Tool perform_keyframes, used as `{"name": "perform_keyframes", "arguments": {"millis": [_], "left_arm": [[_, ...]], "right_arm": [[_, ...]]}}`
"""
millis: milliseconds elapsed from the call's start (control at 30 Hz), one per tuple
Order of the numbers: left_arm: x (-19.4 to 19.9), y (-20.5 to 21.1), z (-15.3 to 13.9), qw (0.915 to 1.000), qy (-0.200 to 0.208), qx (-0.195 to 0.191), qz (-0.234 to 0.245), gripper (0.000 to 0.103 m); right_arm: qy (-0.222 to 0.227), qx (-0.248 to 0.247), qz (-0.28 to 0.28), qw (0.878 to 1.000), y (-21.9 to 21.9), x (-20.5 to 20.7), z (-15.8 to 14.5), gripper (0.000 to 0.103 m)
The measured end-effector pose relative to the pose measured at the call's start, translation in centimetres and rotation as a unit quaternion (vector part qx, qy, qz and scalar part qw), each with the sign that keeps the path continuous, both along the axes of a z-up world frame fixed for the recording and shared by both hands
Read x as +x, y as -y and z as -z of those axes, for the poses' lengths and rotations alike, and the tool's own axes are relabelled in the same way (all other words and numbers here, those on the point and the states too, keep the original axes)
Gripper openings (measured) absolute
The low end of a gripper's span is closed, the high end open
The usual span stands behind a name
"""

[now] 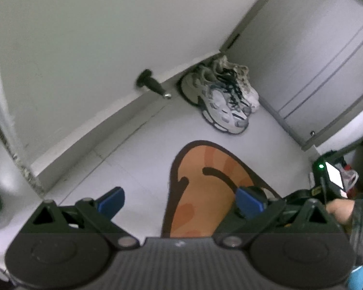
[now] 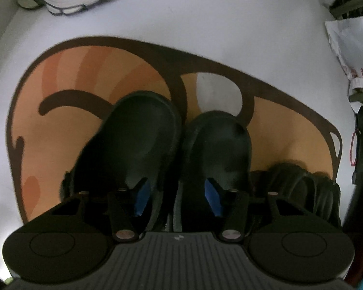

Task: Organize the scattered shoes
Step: 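Close the right tool on both dark grey clogs' heels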

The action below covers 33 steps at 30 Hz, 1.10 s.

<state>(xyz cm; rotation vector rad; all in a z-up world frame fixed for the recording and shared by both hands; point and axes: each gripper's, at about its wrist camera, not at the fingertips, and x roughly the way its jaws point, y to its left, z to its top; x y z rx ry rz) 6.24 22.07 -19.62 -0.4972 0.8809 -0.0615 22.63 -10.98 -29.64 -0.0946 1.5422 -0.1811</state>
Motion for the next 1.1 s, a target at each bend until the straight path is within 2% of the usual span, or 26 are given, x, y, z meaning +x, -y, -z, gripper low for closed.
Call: {"name": "perform_keyframes", "arguments": {"millis": [100,233,300,400,500,667,867,1000,1100], "left_arm": [[0.9,1.6,0.4,0.9996,-0.001,0.019,0.019,0.100],[1.1,3.4,1.8,0.9985,-0.013,0.021,0.049,0.100],[1.1,4.4,2.1,0.9972,-0.012,0.039,0.063,0.100],[0.9,5.0,2.2,0.9965,-0.011,0.037,0.075,0.100],[0.3,5.3,2.1,0.9959,0.000,0.054,0.073,0.100],[0.2,4.7,2.7,0.9971,-0.013,0.048,0.058,0.100],[0.4,4.8,3.4,0.9966,-0.028,0.046,0.063,0.100],[0.4,4.8,3.7,0.9962,-0.032,0.047,0.066,0.100],[0.5,4.6,3.7,0.9967,-0.031,0.044,0.060,0.100]], "right_arm": [[-0.013,0.003,-0.001,1.000,0.1,0.1,0.7,0.050],[-0.043,0.007,-0.034,0.999,-0.5,0.3,1.7,0.050],[-0.049,0.009,-0.043,0.998,-0.8,0.4,1.9,0.039],[-0.055,0.001,-0.074,0.996,-1.9,0.6,1.8,0.035],[-0.056,0.003,-0.090,0.994,-2.1,0.6,1.6,0.032],[-0.025,0.012,-0.124,0.992,-3.3,1.1,0.2,0.030],[0.015,0.009,-0.194,0.981,-6.2,1.8,-1.8,0.026],[0.043,-0.002,-0.233,0.972,-7.8,2.5,-2.9,0.025],[0.066,-0.018,-0.281,0.957,-9.3,2.8,-3.5,0.024]]}}
